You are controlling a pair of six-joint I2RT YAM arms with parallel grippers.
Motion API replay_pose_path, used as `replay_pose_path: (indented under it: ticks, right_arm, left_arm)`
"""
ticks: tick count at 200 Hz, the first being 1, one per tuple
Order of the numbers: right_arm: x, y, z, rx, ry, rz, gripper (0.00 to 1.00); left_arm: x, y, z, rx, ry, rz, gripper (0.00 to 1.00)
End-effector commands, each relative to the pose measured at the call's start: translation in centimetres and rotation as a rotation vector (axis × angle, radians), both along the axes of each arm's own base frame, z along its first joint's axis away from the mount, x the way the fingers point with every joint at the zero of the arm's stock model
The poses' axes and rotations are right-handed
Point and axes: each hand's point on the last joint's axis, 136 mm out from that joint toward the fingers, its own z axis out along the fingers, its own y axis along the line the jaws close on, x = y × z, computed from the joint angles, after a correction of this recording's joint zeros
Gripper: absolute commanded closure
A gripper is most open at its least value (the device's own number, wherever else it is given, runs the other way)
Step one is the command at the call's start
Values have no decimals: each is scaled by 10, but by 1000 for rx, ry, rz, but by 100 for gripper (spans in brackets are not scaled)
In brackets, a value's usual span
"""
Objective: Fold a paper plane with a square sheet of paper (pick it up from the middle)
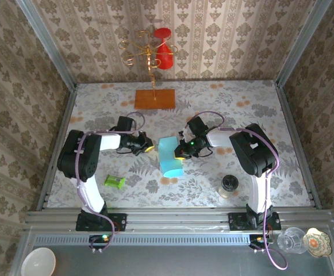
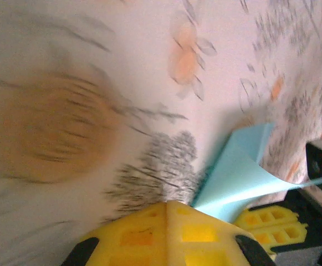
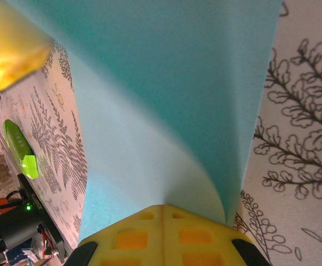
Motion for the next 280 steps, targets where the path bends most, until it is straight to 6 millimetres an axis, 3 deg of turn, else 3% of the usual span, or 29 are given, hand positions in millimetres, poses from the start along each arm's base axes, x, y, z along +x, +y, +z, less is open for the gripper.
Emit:
replay_pose_path:
  ticks: [1,21,35,52,83,133,137,163,202,222,241,263,280]
  right_arm:
    - [-62,-88,-94,-441,239,-60,98]
    - [-61,-87,-93,-436,241,-60,98]
    - [-61,-87,-93,-435,242,-64,98]
    - [-62,-87,-94,-437,244,-63,98]
    - [-62,-88,-96,-443,249,-66,98]
    - [-67,-93,-98,-461,253,-76,98]
    - [-67,-94,-99,-464,254,-77,98]
    - [-70,-98,-101,-485,261,-79,98]
    - [-70,-99,-101,-487,258,-93,98]
    - [-68,-98,-101,-481,254,-103,98]
    - [-65,-95,-98,-468,247,-122,98]
    - [-61,-93,-93,-456,239,-155,98]
    - [-57,-91,-88,-446,235,-189,98]
  left_arm:
    - [-5,-3,20,23,-48,-32,92]
    - [-11,-38,49,-14,-117,-103,92]
    - [-17,-60,56,-27,-142,-145,92]
    - [-20,-75,49,-23,-132,-171,92]
    - [-14,-84,25,-26,-84,-175,92]
    - [5,-66,-10,31,-38,-151,92]
    - [13,-53,-12,36,-33,-119,92]
    - [30,-23,-26,70,-11,-58,92]
    - [56,9,-29,126,-22,-16,92]
    - [68,16,-19,128,-45,-4,92]
    - [70,9,8,89,-88,-11,92]
    - [53,-8,40,55,-134,-35,91]
    - [29,-25,53,35,-148,-62,91]
